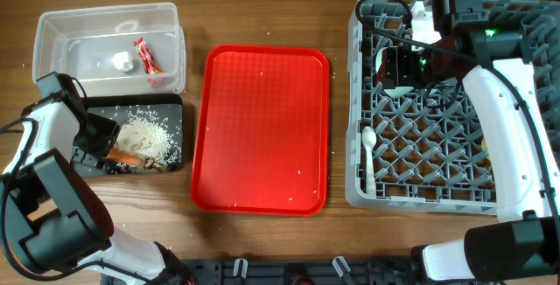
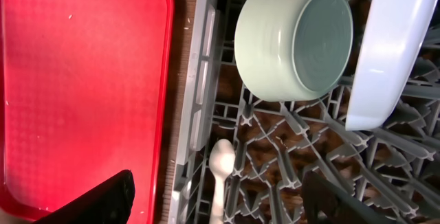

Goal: Sort waste into correct bins and load items into the dishwasher rack
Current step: 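Carry the carrot left and drop it onto the black tray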

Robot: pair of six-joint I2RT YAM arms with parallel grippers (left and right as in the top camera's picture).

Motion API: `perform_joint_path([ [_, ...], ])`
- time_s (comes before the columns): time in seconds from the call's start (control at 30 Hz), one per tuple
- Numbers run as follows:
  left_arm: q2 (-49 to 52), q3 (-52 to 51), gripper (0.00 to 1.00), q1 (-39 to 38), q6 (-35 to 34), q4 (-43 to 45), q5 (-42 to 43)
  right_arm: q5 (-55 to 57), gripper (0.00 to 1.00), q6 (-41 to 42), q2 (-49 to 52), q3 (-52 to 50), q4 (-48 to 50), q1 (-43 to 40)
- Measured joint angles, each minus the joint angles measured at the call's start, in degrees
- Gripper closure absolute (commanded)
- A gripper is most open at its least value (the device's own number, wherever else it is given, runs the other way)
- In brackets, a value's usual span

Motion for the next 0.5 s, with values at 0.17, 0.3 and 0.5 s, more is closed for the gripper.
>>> perform_joint_path([
  [0.17,-1.6,2.9,0.32,0.0,1.6,-2.7,0.8,-0.2,0.11,-0.2,0.0,0.0,0.3,0.0],
  [0.3,-8.6,8.3,0.3,-2.1,6.9,-1.6,6.2,-3.6,0.06,1.5,0.0,0.0,4.6,0.0],
  [0.5,-18.5,11.3,0.2,-17.0,24.4,0.0,16.1,-14.8,0.02,2.4,0.2,0.0,13.7,0.0],
])
